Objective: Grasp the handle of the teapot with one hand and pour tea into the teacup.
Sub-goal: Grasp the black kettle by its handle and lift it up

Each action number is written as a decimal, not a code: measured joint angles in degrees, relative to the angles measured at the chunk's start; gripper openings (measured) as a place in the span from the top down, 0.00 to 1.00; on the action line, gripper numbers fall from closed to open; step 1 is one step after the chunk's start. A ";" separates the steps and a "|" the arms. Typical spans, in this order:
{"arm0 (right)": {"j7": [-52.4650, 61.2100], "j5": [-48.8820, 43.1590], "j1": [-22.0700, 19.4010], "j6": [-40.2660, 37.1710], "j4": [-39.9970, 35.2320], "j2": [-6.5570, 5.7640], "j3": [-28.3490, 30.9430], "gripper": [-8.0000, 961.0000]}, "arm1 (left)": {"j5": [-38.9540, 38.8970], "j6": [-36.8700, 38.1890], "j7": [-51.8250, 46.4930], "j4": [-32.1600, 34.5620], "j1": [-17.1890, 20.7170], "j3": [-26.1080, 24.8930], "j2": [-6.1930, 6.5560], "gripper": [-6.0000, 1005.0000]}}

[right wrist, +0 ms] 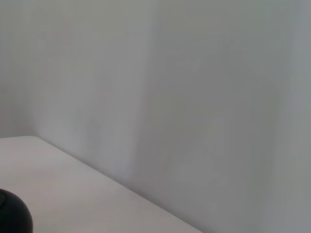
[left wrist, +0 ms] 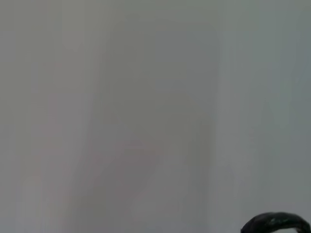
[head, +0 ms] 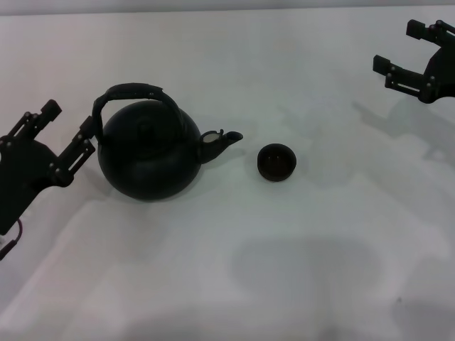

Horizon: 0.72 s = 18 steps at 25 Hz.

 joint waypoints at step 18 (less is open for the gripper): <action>-0.16 0.01 0.24 0.23 -0.17 0.00 -0.43 0.12 | 2.71 -6.81 -6.61 0.89 -2.84 0.03 -0.22 0.36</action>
